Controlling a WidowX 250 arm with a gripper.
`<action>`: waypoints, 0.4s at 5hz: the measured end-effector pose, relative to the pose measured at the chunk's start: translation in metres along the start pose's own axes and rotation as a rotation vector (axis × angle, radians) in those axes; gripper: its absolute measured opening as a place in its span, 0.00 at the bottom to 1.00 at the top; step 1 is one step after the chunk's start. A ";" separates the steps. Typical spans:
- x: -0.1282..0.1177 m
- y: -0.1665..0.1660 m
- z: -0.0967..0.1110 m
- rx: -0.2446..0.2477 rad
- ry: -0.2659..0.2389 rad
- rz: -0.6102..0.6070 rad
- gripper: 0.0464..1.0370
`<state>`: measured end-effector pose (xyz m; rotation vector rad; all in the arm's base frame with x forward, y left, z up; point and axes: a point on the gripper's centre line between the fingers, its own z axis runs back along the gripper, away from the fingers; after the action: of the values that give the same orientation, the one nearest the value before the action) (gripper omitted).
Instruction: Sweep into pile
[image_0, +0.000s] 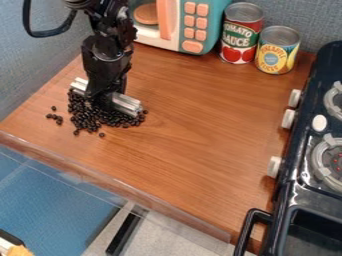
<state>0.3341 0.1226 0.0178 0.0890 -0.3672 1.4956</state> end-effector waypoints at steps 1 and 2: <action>0.004 -0.016 0.007 -0.040 -0.004 0.001 0.34; 0.004 -0.037 0.005 -0.083 0.009 -0.034 0.34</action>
<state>0.3691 0.1217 0.0301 0.0224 -0.4177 1.4456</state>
